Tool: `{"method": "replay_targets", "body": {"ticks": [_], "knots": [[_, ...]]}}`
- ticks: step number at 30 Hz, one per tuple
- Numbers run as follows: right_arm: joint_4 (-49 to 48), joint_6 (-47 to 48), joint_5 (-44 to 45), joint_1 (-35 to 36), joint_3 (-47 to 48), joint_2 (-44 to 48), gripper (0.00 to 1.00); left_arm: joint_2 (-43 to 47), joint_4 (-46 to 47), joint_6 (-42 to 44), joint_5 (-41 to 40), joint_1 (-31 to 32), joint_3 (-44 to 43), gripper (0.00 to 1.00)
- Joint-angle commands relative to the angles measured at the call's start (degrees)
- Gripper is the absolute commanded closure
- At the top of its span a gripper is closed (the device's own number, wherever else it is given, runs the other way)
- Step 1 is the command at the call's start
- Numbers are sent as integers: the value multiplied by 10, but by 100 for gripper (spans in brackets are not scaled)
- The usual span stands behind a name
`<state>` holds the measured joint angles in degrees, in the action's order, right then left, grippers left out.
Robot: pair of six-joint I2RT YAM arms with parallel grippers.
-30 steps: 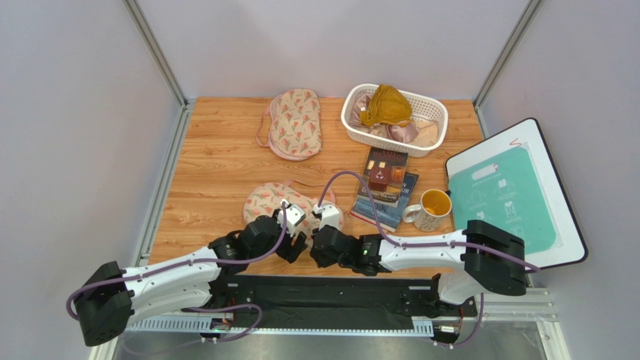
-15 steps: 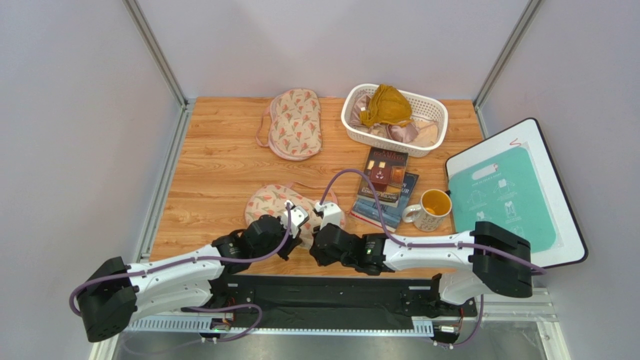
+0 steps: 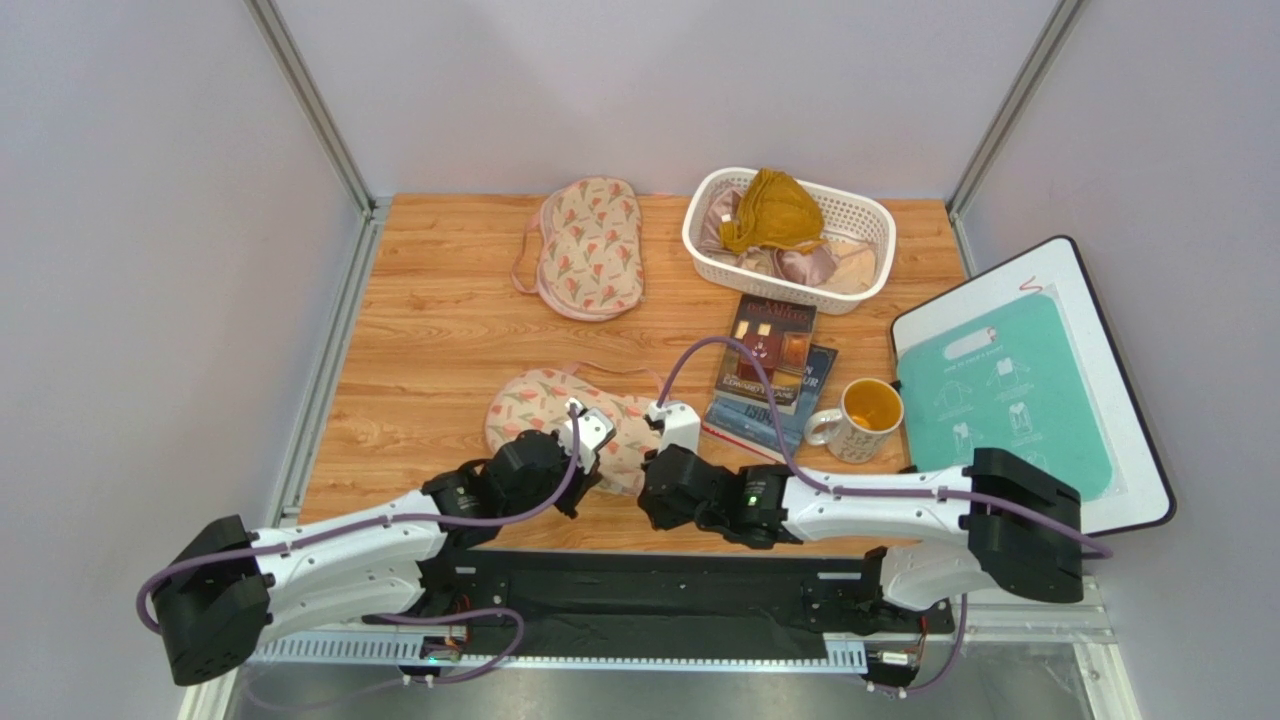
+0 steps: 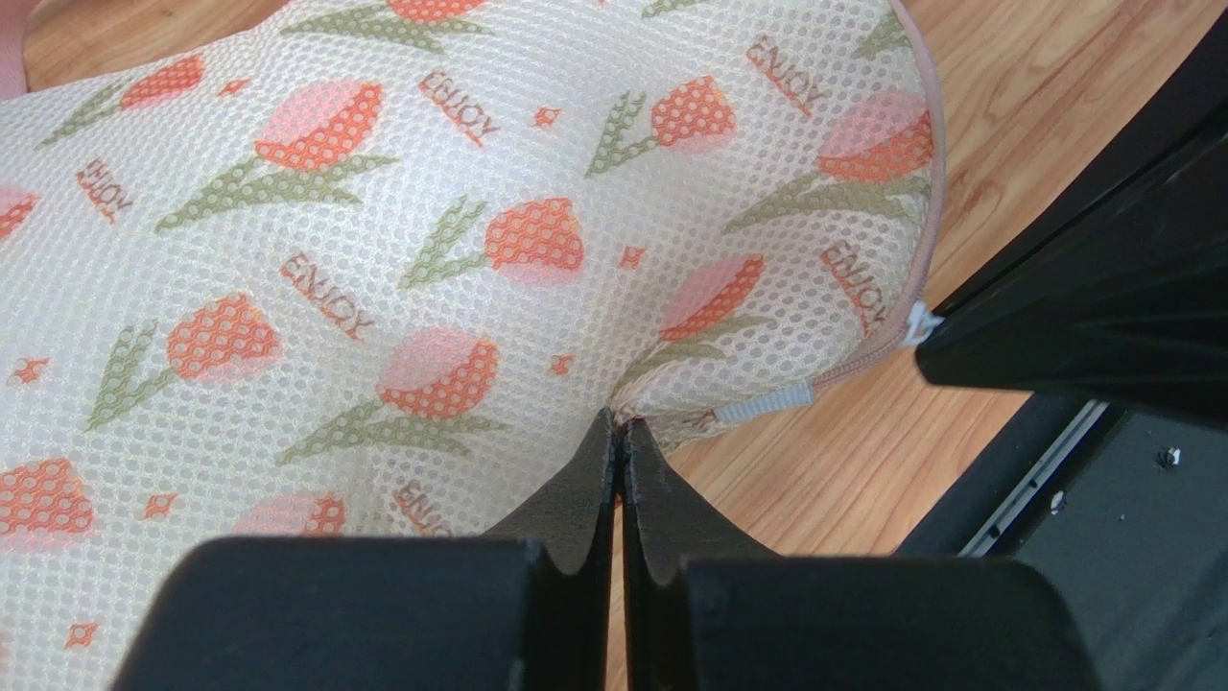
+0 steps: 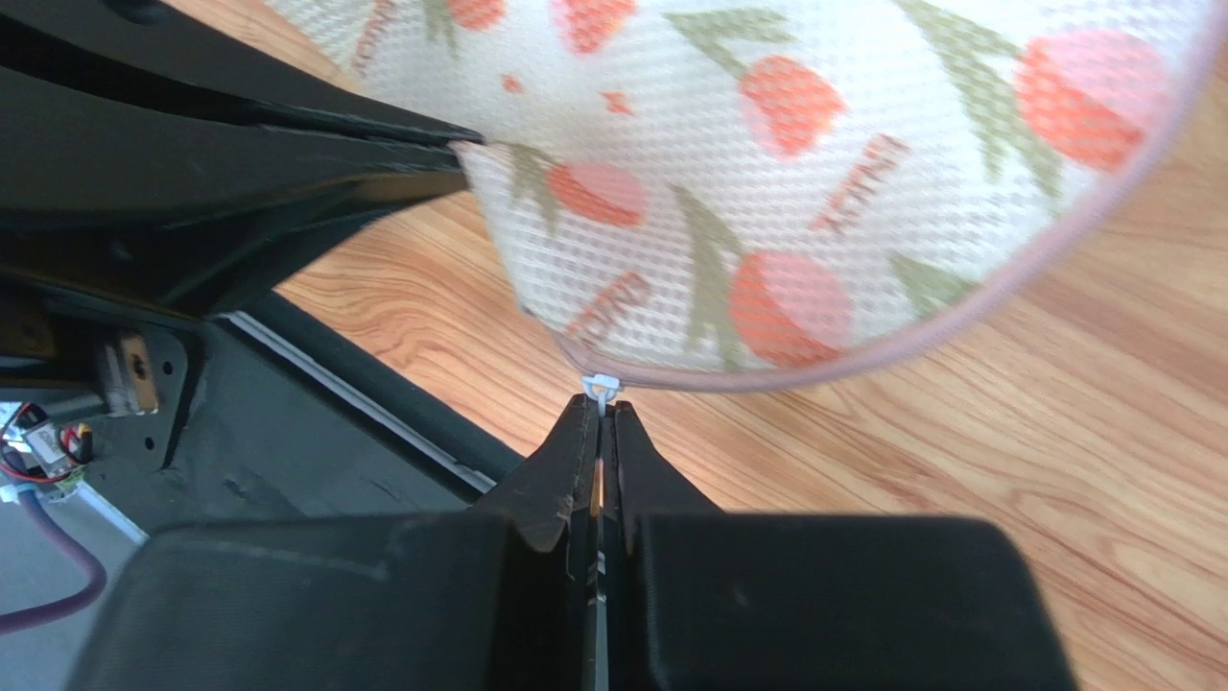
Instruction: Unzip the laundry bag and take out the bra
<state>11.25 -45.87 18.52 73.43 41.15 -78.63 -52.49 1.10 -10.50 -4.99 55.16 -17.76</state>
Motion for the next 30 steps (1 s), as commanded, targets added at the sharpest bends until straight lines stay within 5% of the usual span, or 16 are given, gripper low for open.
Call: {"method": "replay_targets", "body": {"ticks": [1,10,12,14,16,22,30], "knots": [[56,-19,20,-10,-34,46,100,0,0,-11,-41,1,-20,100],[75,-10,20,-38,-79,124,100,3,-1,-4,-9,0,-21,99],[75,-4,13,-38,-75,127,100,12,-7,-2,5,1,-23,77],[71,2,5,-38,-70,122,100,31,-24,-2,11,9,-26,31],[64,6,-3,-38,-70,114,100,49,-39,-1,7,24,-35,6],[30,7,-28,-38,-72,93,100,110,-67,7,5,74,-69,4],[13,2,-38,-38,-70,86,100,10,-30,-1,8,122,-95,7]]}}
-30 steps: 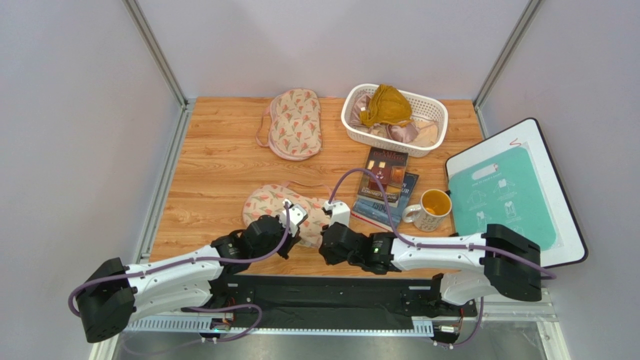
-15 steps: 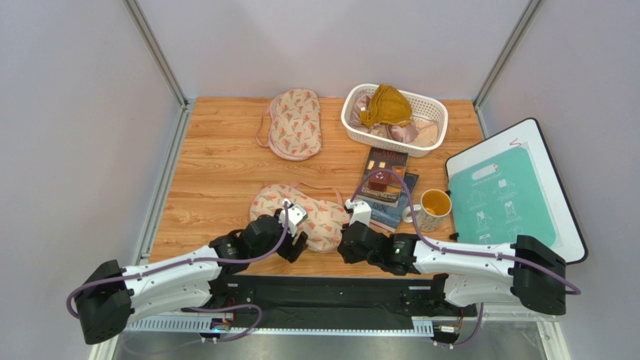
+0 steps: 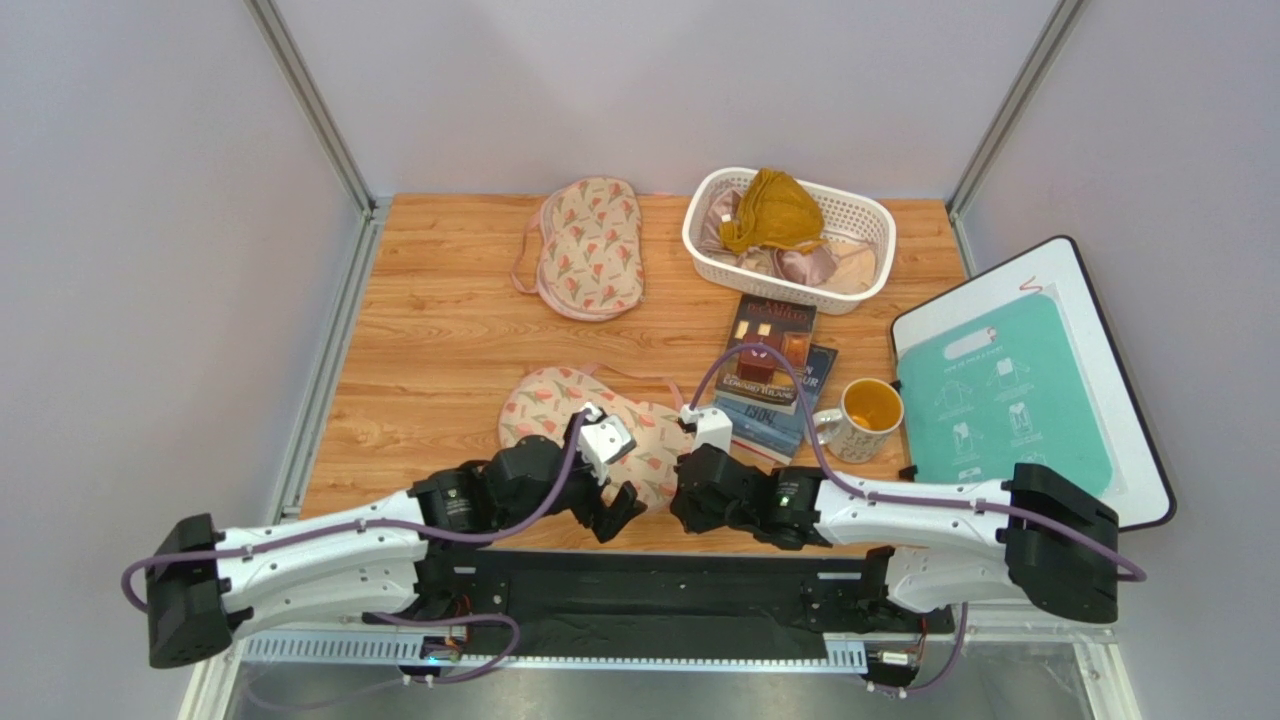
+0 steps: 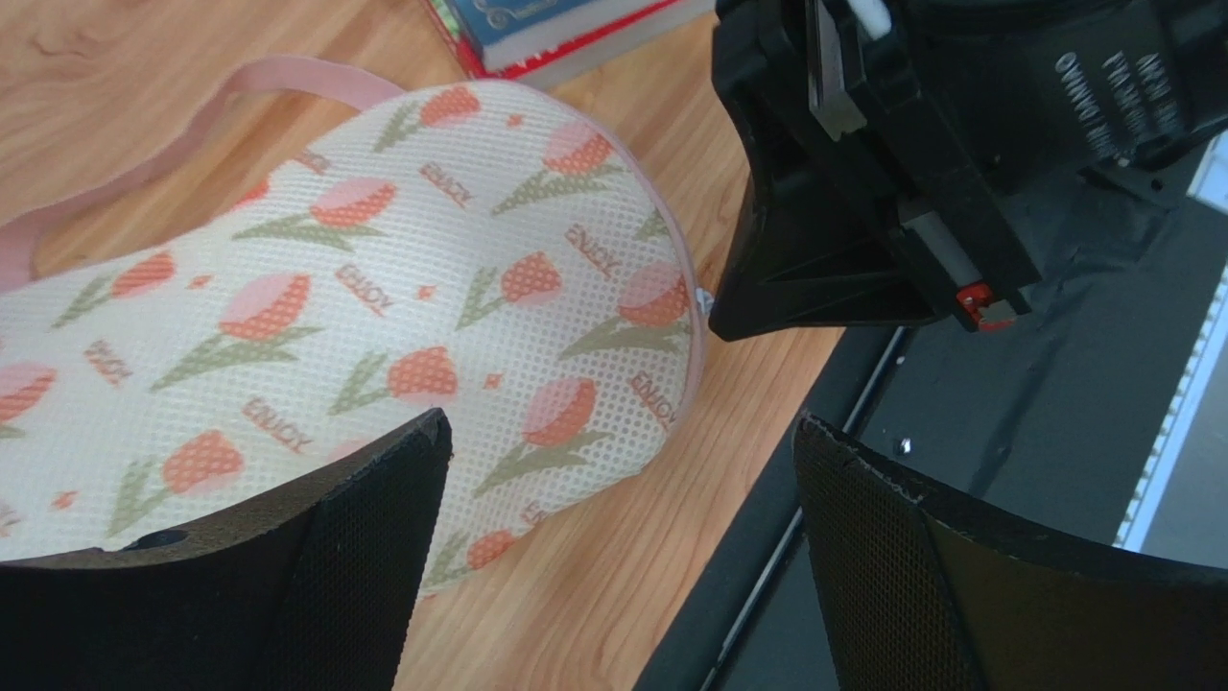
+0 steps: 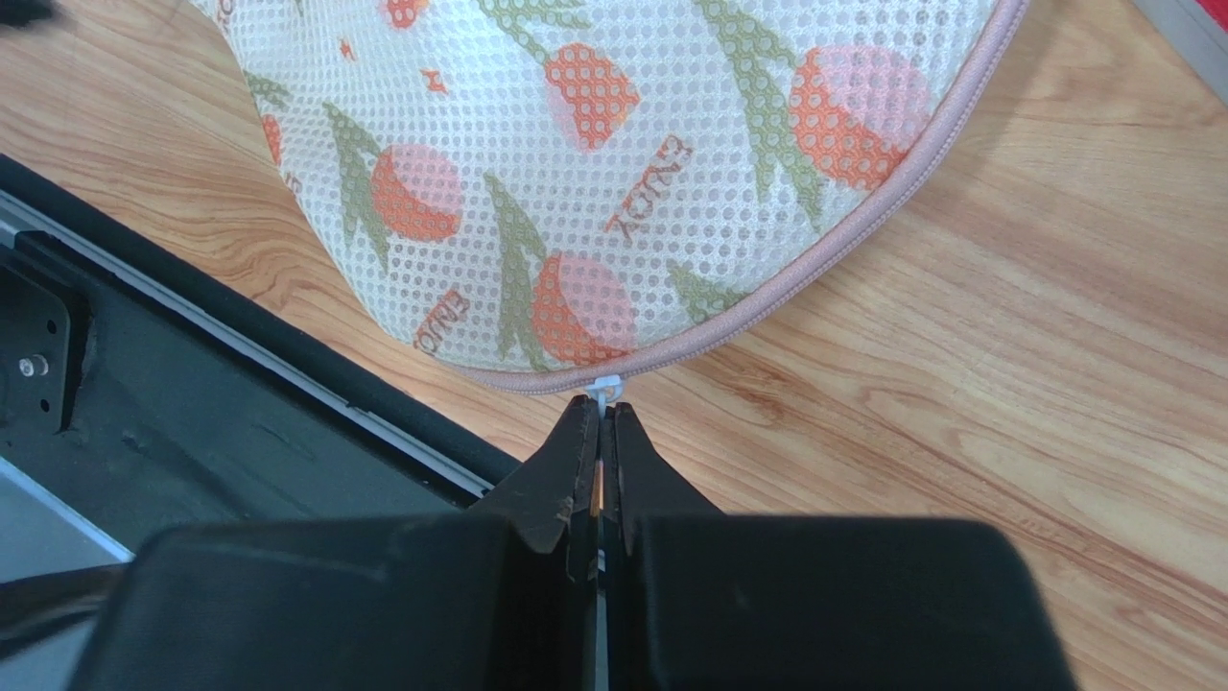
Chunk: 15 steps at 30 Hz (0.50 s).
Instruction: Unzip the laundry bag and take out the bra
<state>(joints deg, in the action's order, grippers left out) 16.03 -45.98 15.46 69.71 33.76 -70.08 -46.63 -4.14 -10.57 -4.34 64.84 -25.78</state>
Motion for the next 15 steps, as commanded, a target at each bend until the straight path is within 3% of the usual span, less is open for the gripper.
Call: {"method": "replay_targets", "body": {"ticks": [1,7,15], "knots": [[-36,2,-8,-1,3,2,100,-61,33,-1,-3,30,-17,7],[-40,-1,-16,0,-2,11,100,-151,76,-9,-30,42,-29,7],[-43,1,-27,0,-5,12,100,-178,108,-18,-60,42,-23,7]]}}
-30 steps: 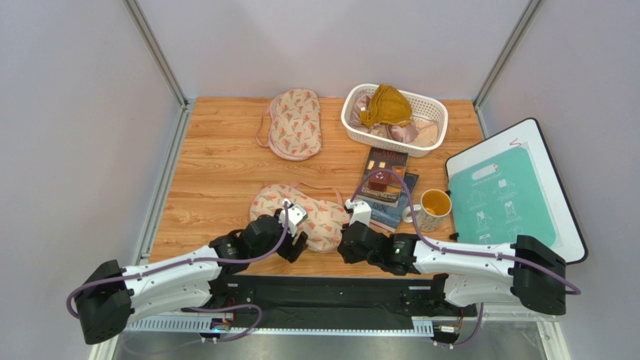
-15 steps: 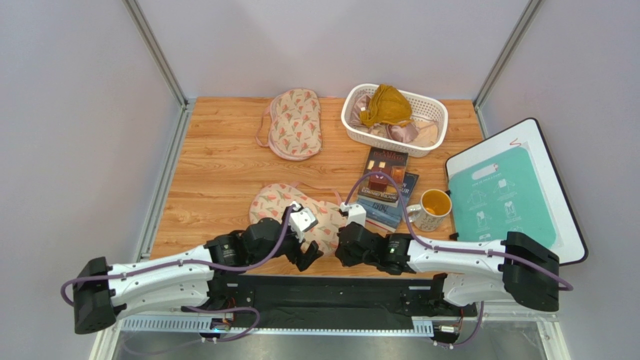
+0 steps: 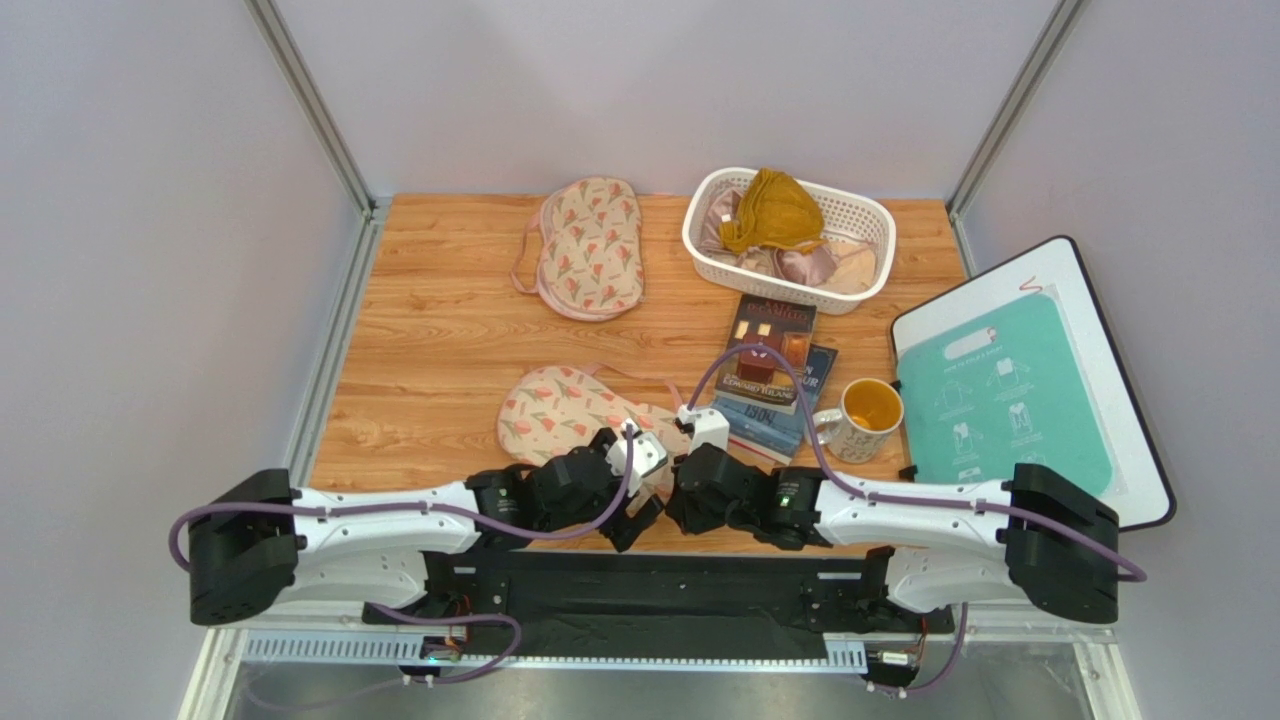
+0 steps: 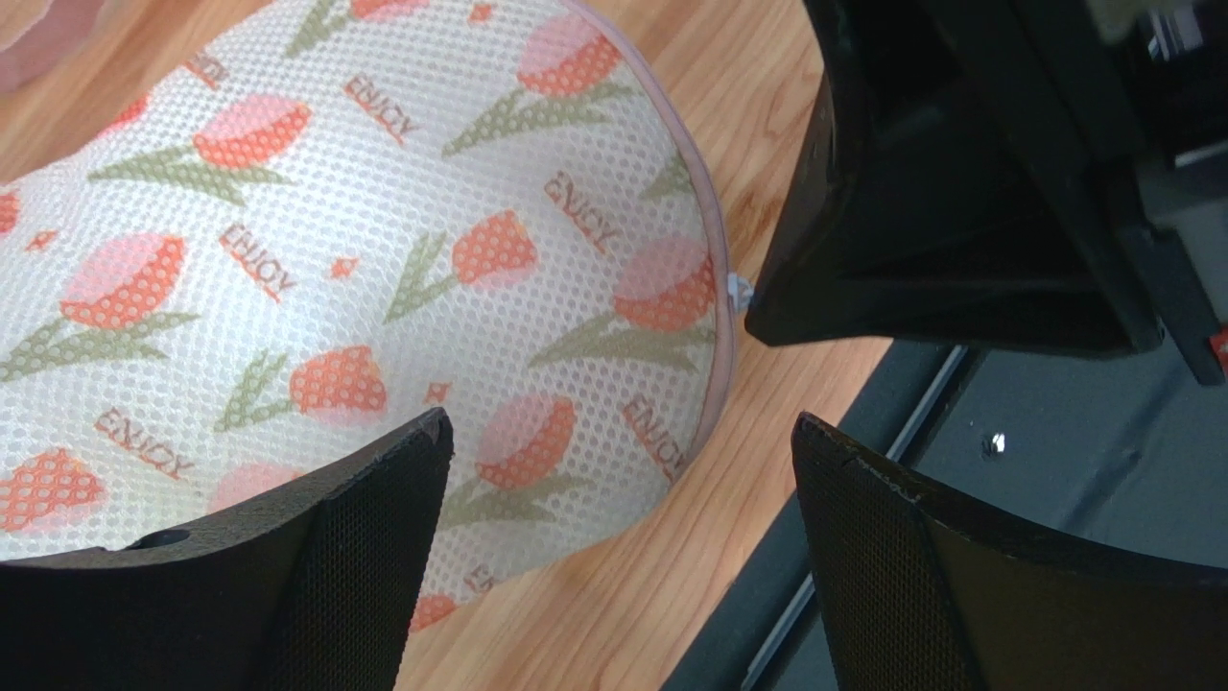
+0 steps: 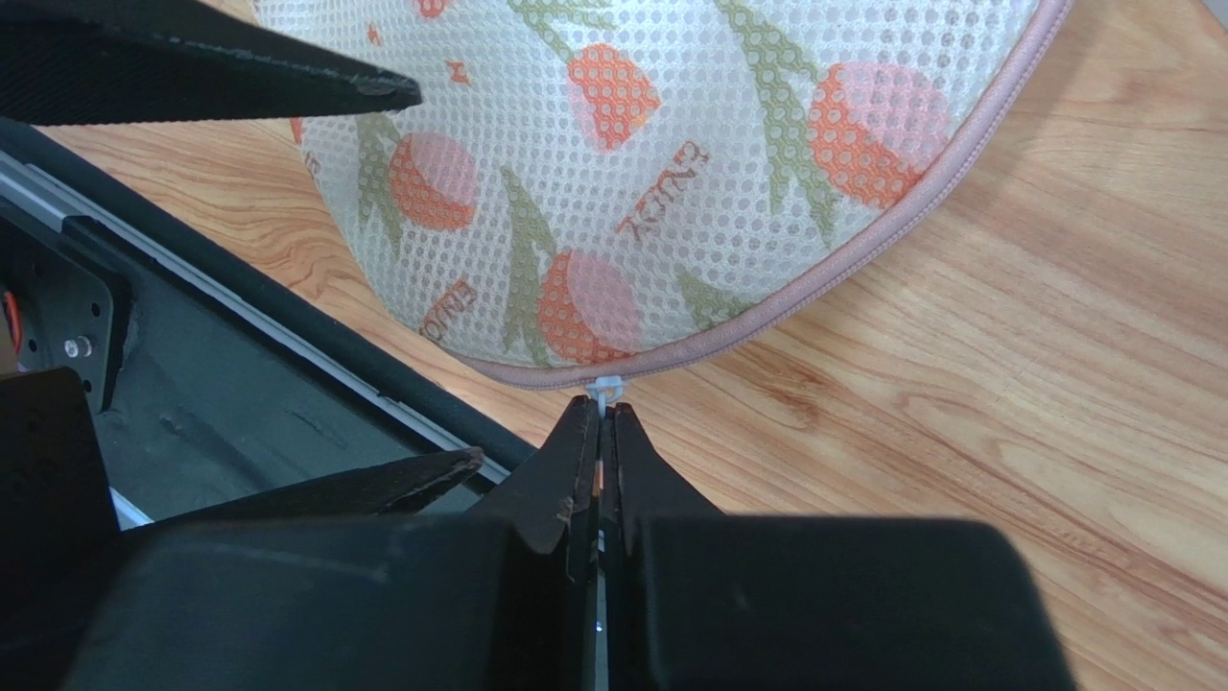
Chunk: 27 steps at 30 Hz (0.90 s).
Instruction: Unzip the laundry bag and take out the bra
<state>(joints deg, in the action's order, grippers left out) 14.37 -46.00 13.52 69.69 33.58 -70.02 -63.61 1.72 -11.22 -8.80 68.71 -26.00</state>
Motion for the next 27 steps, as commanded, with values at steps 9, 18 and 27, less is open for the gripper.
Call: {"method": "replay_targets", "body": {"ticks": [9,18,27], "knots": [[-28,2,-12,0,1,15,100,-51,58,-20,-35,4,-18,16],[-20,5,-10,0,3,13,100,-57,21,-47,-89,4,-17,100],[8,-4,8,-24,-13,26,100,60,-60,-73,-130,4,22,100]]}}
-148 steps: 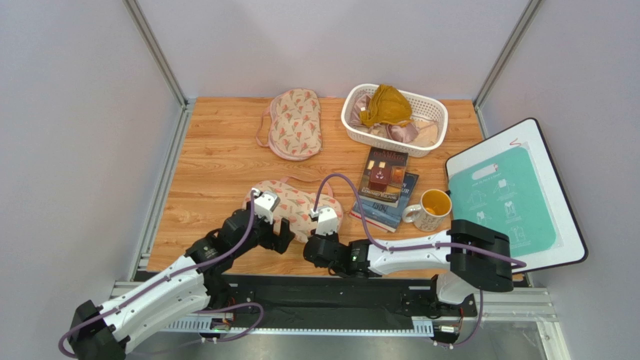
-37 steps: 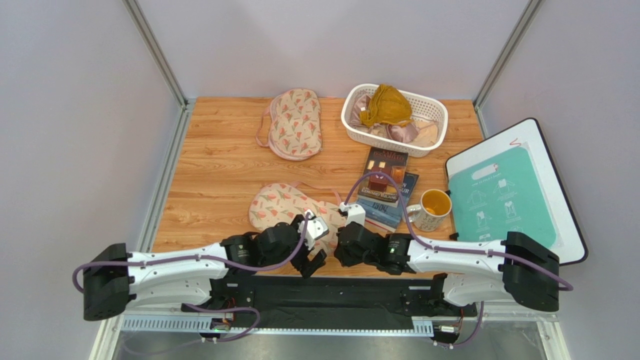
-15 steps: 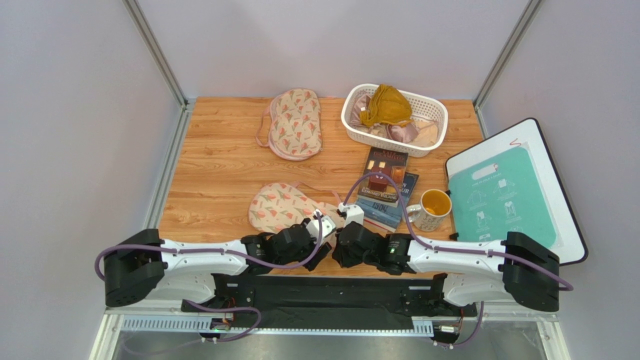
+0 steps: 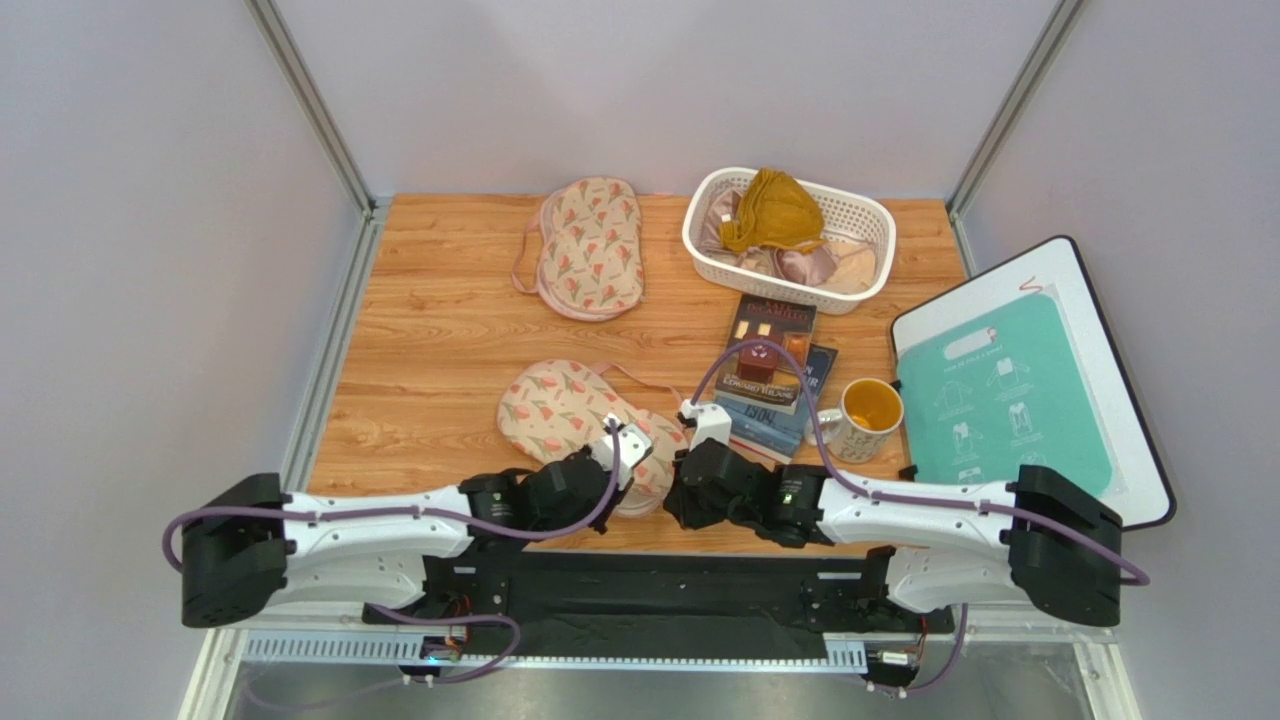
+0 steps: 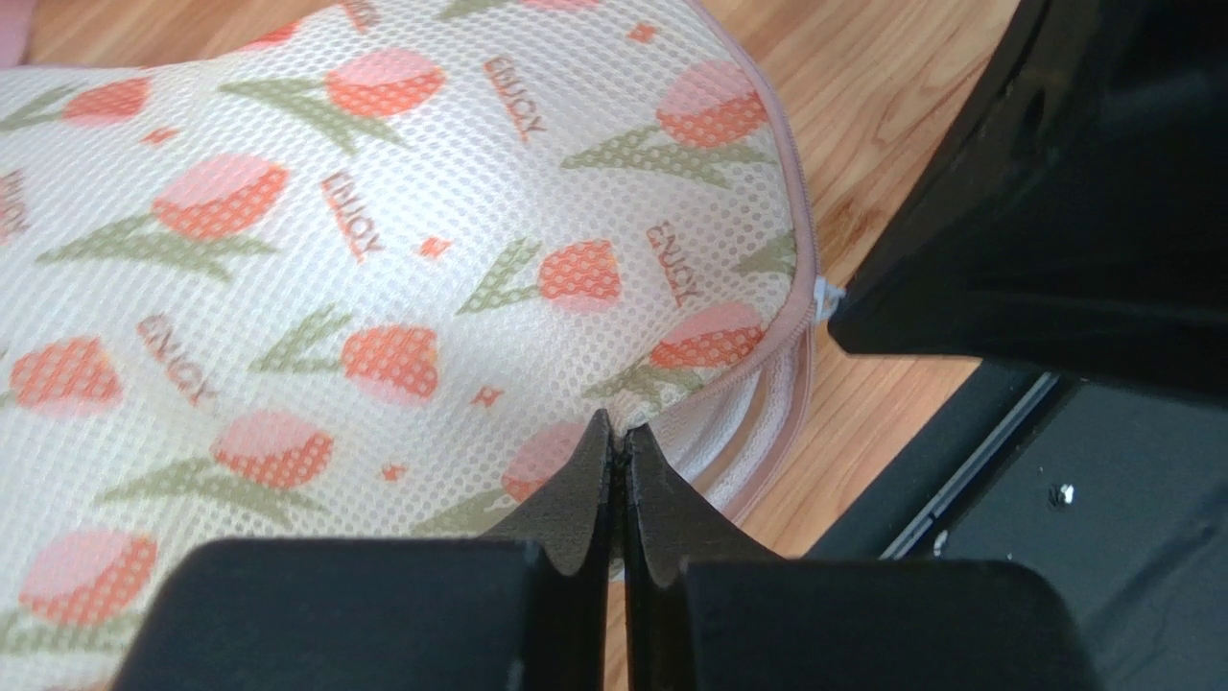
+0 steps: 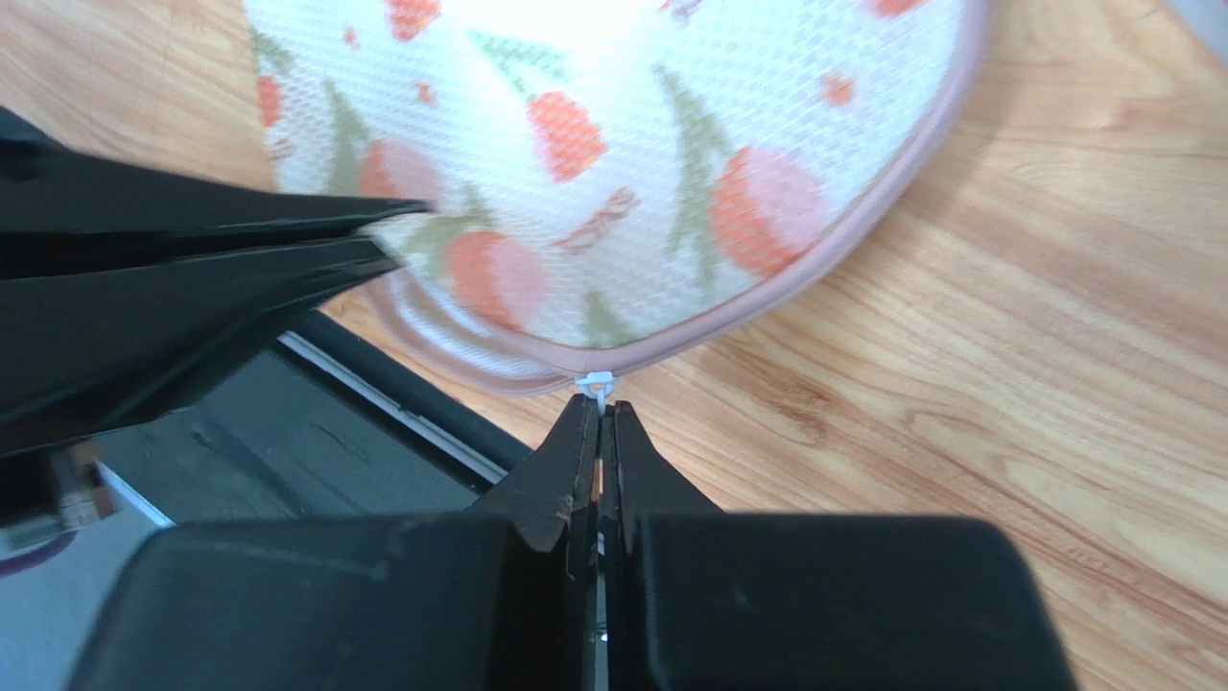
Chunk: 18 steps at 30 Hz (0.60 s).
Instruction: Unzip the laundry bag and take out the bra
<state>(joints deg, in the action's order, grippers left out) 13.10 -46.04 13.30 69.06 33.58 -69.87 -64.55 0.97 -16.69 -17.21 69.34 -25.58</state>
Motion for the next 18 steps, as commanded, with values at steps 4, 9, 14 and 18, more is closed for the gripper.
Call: {"method": "replay_targets", "body": {"ticks": [4,9,14,18], "knots": [[21,9,8,-42,-20,37,100,136,-111,-39,-65,-3,28,100],[19,23,3,-61,-19,44,100,230,-176,-52,-77,-3,42,100],[10,23,-19,-61,-19,30,100,262,-177,-50,-67,-3,54,92],[-10,14,-32,-60,-25,26,100,246,-188,-52,-64,-3,44,41]]}}
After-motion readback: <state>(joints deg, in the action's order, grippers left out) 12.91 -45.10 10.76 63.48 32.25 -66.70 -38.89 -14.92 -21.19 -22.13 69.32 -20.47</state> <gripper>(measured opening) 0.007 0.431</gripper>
